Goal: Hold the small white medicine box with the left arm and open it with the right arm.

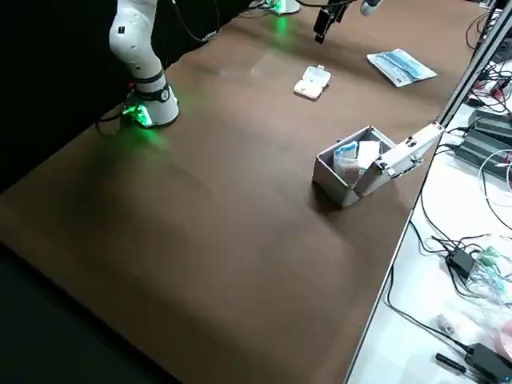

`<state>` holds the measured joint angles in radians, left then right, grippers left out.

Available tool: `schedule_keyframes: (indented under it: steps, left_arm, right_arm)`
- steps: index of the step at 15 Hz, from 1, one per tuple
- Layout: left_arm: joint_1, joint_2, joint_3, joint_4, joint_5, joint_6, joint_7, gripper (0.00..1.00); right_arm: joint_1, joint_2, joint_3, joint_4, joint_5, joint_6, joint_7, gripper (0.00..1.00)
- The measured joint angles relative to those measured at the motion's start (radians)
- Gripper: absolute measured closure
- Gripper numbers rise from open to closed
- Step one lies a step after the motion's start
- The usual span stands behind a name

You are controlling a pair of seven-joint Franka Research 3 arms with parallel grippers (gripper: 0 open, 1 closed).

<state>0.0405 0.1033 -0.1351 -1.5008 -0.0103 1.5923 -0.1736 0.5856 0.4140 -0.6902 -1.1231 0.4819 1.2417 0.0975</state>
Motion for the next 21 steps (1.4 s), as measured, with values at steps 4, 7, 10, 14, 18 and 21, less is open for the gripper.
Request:
schedule_keyframes:
  steps: [4, 7, 10, 14, 18, 21]
  left_arm:
    - [0.0, 0.0, 0.002, -0.008, 0.0, 0.0, 0.02, 0.0]
    - [-0.004, 0.0, 0.002, -0.009, 0.0, 0.0, 0.023, 0.0]
    - [-0.005, 0.0, 0.002, -0.008, 0.0, 0.0, 0.023, 0.0]
    - [-0.012, 0.002, 0.002, -0.008, 0.0, 0.001, 0.024, 0.0]
    - [-0.012, 0.002, 0.003, -0.008, -0.004, 0.003, 0.024, 0.0]
    - [-0.012, 0.002, 0.003, -0.008, -0.014, 0.008, 0.024, 0.0]
  right_arm:
    - [-0.144, -0.022, 0.191, 0.0, -0.099, 0.019, 0.028, 0.01]
    - [-0.249, -0.048, 0.369, 0.001, -0.191, 0.076, 0.069, 0.01]
    - [-0.353, -0.074, 0.532, -0.001, -0.268, 0.116, 0.108, 0.01]
    - [-0.407, -0.125, 0.576, -0.089, -0.275, 0.216, 0.113, 0.01]
    - [-0.416, -0.269, 0.582, -0.298, -0.32, 0.324, 0.114, 0.01]
    - [-0.444, -0.357, 0.585, -0.365, -0.346, 0.326, 0.114, 0.01]
